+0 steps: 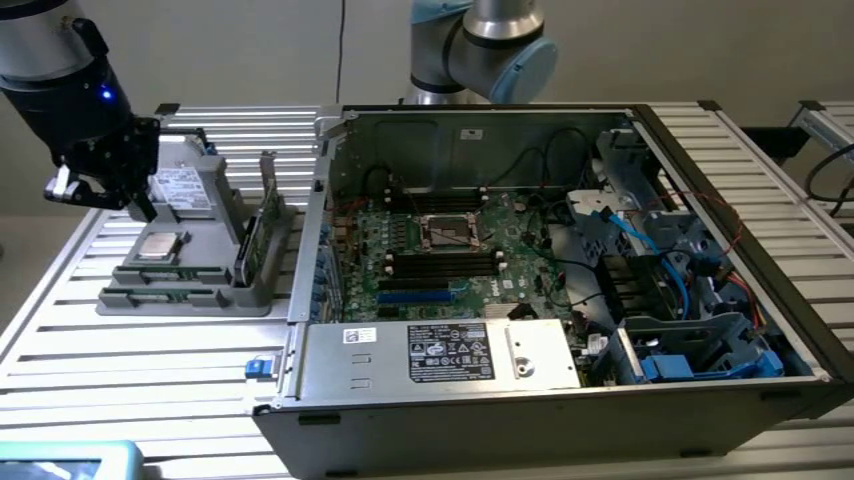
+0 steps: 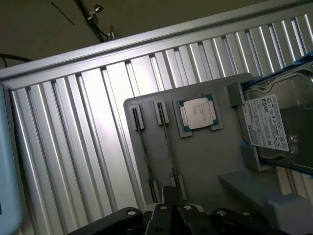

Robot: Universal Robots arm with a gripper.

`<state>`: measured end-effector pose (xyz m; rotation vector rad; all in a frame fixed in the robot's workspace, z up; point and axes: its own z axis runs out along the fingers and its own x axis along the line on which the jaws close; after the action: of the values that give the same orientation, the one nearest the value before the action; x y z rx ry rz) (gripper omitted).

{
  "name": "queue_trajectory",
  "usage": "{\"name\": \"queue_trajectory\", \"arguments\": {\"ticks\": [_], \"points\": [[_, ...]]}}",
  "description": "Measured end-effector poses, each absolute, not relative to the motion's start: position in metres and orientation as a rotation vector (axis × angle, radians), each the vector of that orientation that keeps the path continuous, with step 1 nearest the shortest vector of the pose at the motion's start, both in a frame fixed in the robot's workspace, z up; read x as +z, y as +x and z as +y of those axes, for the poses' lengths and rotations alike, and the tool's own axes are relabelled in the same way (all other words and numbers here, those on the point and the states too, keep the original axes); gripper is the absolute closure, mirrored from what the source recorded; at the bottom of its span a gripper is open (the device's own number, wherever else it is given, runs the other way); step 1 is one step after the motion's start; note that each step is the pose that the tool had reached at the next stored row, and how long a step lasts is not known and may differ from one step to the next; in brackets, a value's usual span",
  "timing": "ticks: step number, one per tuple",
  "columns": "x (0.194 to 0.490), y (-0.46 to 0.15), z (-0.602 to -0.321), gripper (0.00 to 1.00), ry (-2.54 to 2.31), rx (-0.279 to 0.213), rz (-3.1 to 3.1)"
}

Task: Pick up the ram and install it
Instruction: 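Pick up the ram and move it above insertion slot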

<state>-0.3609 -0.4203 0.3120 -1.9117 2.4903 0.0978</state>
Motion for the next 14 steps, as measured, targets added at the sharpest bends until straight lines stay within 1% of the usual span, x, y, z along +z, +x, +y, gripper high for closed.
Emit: {"name": "queue_trajectory", "arguments": {"ticks": [14], "points": [[0.3116, -0.361, -0.4203, 0.89, -2.167, 0.078, 2.281]]}}
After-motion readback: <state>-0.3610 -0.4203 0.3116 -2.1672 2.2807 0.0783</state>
